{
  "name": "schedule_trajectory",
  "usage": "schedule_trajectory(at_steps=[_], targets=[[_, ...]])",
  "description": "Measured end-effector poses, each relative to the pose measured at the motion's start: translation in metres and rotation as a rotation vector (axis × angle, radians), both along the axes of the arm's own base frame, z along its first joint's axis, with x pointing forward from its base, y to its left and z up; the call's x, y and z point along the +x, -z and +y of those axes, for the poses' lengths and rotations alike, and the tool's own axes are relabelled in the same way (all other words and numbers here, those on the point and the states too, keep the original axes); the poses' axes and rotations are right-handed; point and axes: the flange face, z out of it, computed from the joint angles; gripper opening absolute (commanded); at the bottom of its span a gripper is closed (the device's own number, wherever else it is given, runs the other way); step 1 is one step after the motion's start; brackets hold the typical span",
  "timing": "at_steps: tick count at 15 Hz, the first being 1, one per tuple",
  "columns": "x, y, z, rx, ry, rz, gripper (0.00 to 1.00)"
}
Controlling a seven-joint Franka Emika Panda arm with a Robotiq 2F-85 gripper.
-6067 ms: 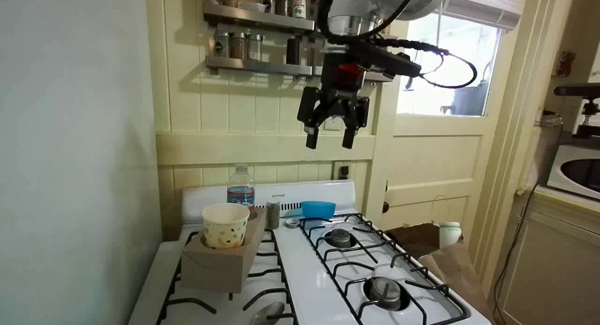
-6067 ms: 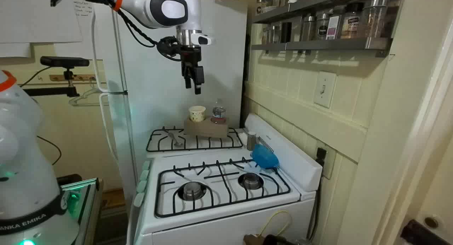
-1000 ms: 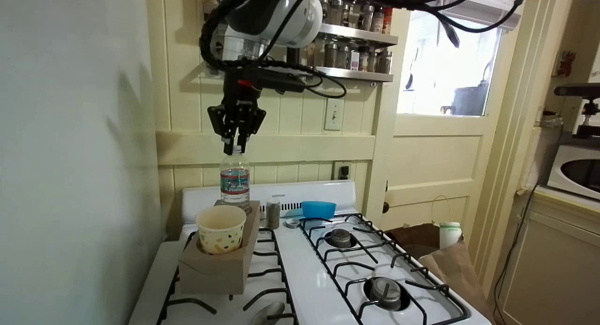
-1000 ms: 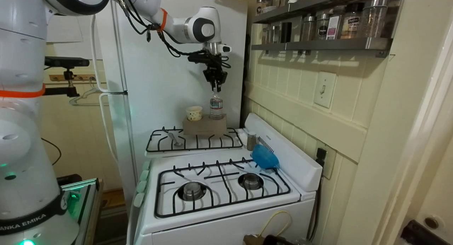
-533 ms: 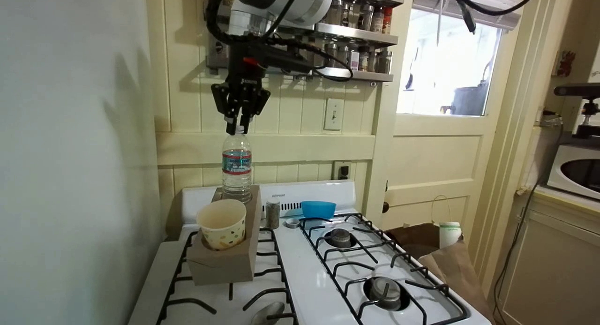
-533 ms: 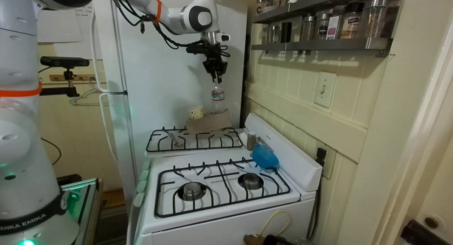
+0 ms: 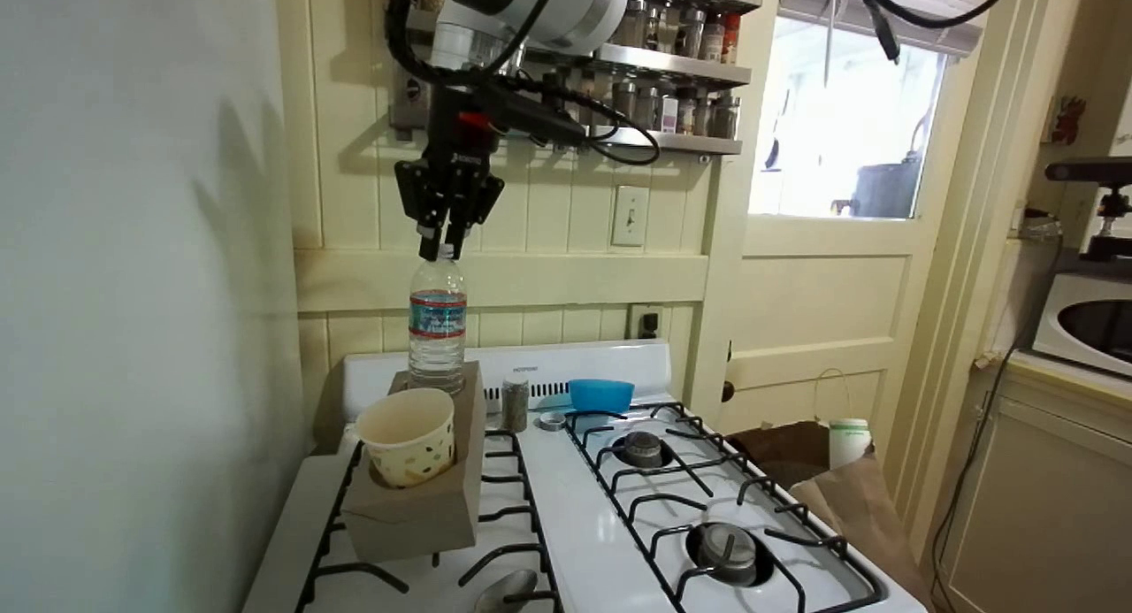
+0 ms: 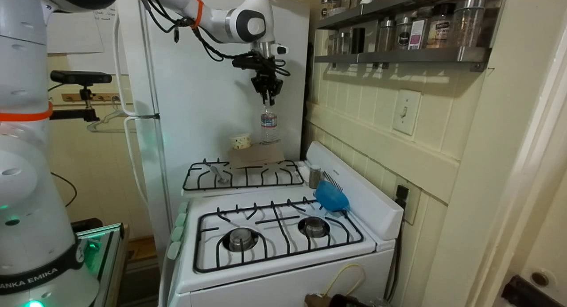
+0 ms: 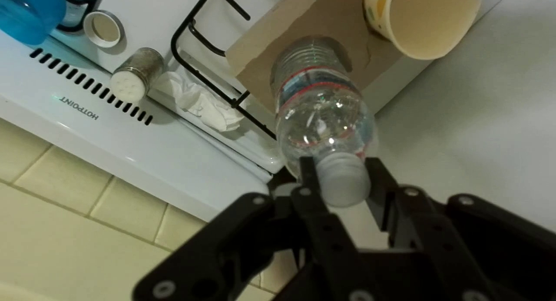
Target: Remove the bottle from the box
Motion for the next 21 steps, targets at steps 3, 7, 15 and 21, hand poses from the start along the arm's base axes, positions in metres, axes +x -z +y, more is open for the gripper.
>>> schedule_trajectory(at_steps=[3, 7, 15, 21], targets=[[0.000, 0.003, -0.002, -0.027, -0.028, 0.001, 0.08], [0.000, 0.007, -0.008, -0.085, -0.045, 0.006, 0.08], [-0.014, -0.037, -0.024, -0.008, -0.012, -0.088, 0.08], [-0.052, -0.050, -0.105, 0.028, 0.305, -0.124, 0.08]])
